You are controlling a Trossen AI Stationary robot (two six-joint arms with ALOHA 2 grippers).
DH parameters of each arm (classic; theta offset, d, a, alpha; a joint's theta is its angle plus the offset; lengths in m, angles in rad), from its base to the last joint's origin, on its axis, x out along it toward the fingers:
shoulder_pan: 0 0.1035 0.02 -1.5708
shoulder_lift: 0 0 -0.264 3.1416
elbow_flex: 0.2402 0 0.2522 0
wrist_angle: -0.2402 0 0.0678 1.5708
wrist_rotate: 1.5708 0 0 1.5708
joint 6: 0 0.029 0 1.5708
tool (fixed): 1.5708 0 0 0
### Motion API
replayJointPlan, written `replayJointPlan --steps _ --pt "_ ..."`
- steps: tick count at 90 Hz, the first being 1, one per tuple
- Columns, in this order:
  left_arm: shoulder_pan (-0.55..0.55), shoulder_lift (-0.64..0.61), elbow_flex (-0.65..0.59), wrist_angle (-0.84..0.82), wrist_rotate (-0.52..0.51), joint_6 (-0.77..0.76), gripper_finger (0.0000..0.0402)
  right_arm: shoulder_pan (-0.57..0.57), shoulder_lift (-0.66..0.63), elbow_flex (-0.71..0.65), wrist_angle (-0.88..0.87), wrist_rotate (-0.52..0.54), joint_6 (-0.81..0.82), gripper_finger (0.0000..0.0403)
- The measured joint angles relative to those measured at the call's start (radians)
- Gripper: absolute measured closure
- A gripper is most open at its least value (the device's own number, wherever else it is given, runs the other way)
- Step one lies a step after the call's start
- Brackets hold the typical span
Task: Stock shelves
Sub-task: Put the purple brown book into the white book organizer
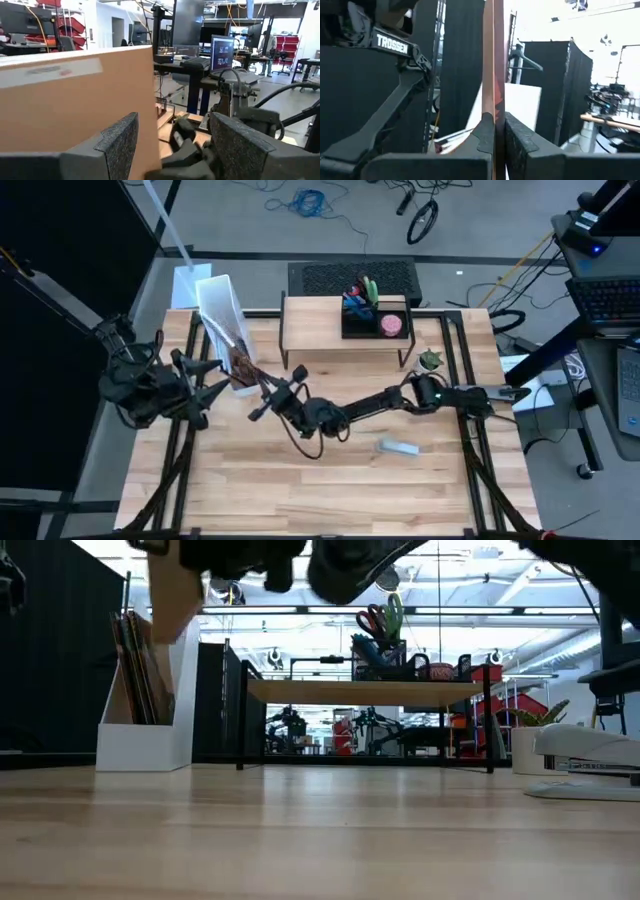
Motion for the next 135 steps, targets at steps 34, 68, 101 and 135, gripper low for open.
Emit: replayJointPlan --steps 34,68,101,135 --pt "0.000 0.000 0.000 0.000 0.000 0.000 0.0168 -0.044 0.222 0.362 -0.102 0.029 -0.051 0.0403" --pt "0.000 0.002 0.000 0.000 0.000 -0.008 0.0168 -0.103 0.274 0.363 -0.176 -0.111 0.202 0.0403" --pt "0.000 0.013 0.000 0.000 0.000 -0.009 0.0168 -0.108 0.351 0.363 -0.171 -0.144 0.259 0.0399" --pt "0.000 0.022 0.000 -0.011 0.001 -0.010 0.0168 -0.120 0.370 0.363 -0.324 -0.199 0.411 0.0397"
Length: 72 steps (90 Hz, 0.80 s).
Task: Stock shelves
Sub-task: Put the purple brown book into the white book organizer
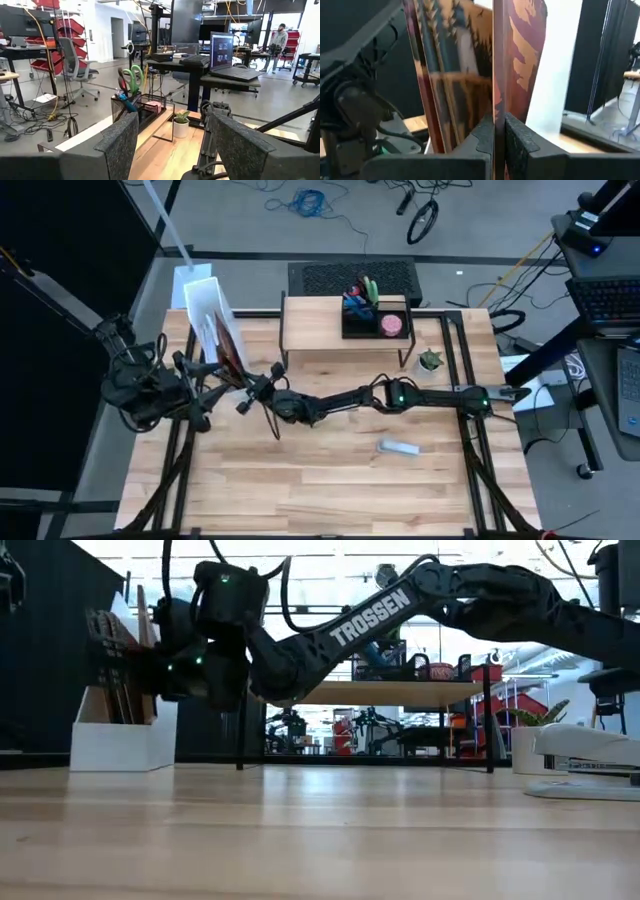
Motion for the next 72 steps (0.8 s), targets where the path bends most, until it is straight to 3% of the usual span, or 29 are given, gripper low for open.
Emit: replayJointPlan --steps 27,44,72 --pt "0.000 0.000 0.000 0.000 0.000 0.000 0.0168 -0.007 -0.005 0.003 -0.075 -0.008 0.098 0.0380" --pt "0.000 0.001 0.000 0.001 0.000 -0.001 0.0168 -0.019 -0.007 0.004 -0.134 -0.102 0.099 0.0346" --pt "0.000 0.006 0.000 0.002 0.000 -0.001 0.0168 -0.016 -0.006 0.002 -0.228 -0.103 0.043 0.0284"
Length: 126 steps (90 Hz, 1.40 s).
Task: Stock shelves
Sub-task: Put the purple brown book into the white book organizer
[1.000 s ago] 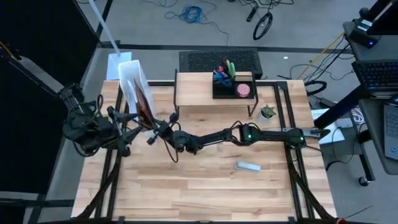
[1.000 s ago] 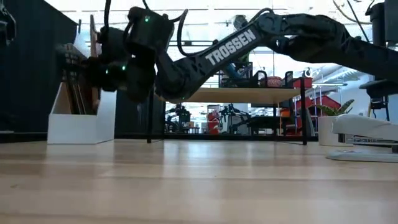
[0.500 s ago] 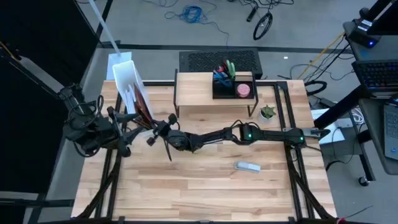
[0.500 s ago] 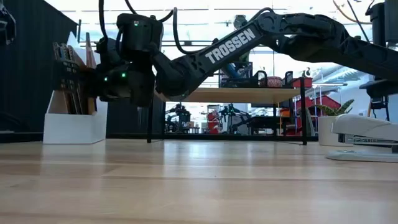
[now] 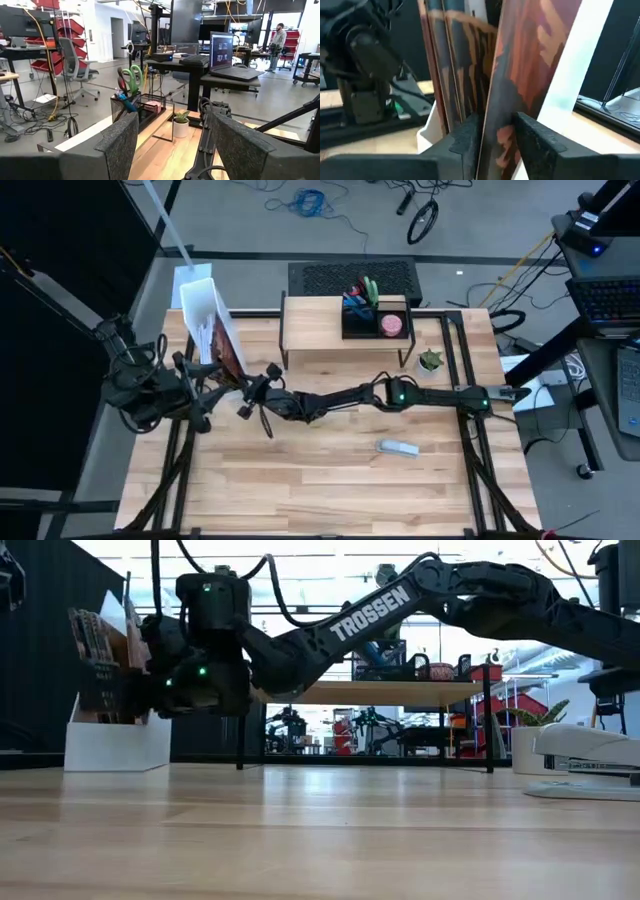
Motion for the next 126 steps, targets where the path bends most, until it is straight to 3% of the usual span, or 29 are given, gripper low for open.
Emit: replayJointPlan --steps 23,57,71,92,126 --pt "0.000 0.000 0.000 -0.005 0.000 0.000 0.0168 0.028 0.000 0.018 0.015 0.019 -0.160 0.0291" --pt "0.000 0.000 0.000 -0.021 0.000 0.000 0.0168 0.118 -0.001 0.021 0.151 0.257 -0.477 0.0294" --pt "0.000 0.000 0.000 -0.022 0.000 0.000 0.0168 0.126 -0.002 0.021 0.103 0.257 -0.375 0.0315" --pt "0.000 0.000 0.000 -0.022 0.000 0.000 0.0168 0.089 -0.002 0.021 -0.065 0.178 -0.183 0.0396" --pt "0.000 0.000 0.000 -0.035 0.000 0.000 0.0168 0.054 -0.003 0.021 -0.132 0.111 -0.117 0.0400"
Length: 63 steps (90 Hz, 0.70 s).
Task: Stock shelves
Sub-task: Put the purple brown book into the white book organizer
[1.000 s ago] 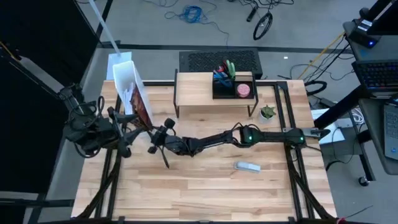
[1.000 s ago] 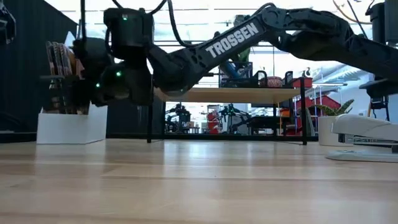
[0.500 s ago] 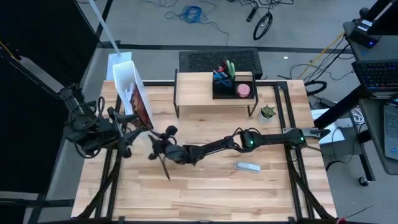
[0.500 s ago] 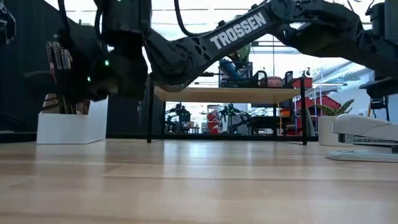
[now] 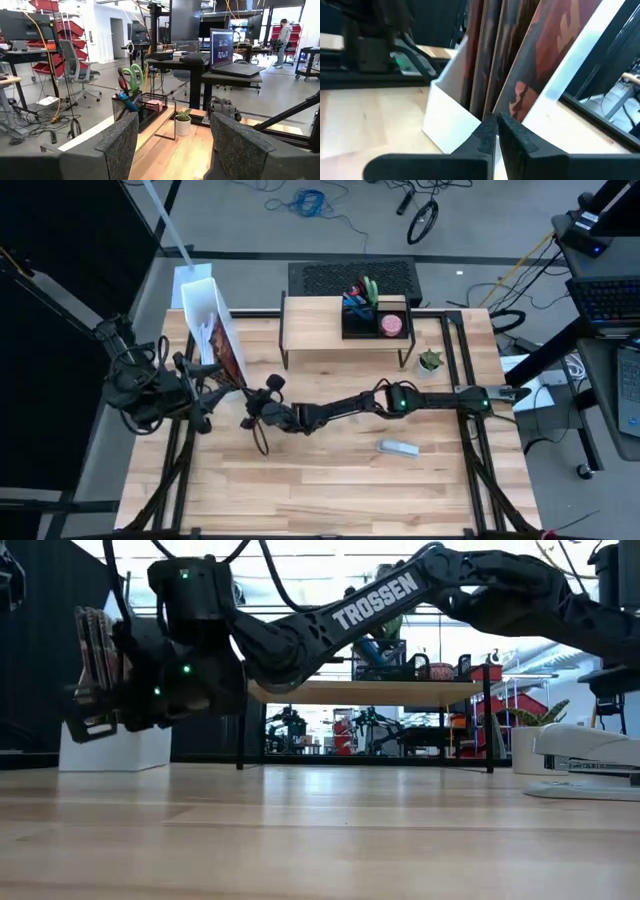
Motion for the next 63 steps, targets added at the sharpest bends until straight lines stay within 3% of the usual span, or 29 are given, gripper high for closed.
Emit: replayJointPlan --steps 63 --pt "0.000 0.004 0.000 -0.017 0.000 -0.002 0.0168 -0.009 -0.026 0.003 -0.147 0.034 0.088 0.0403"
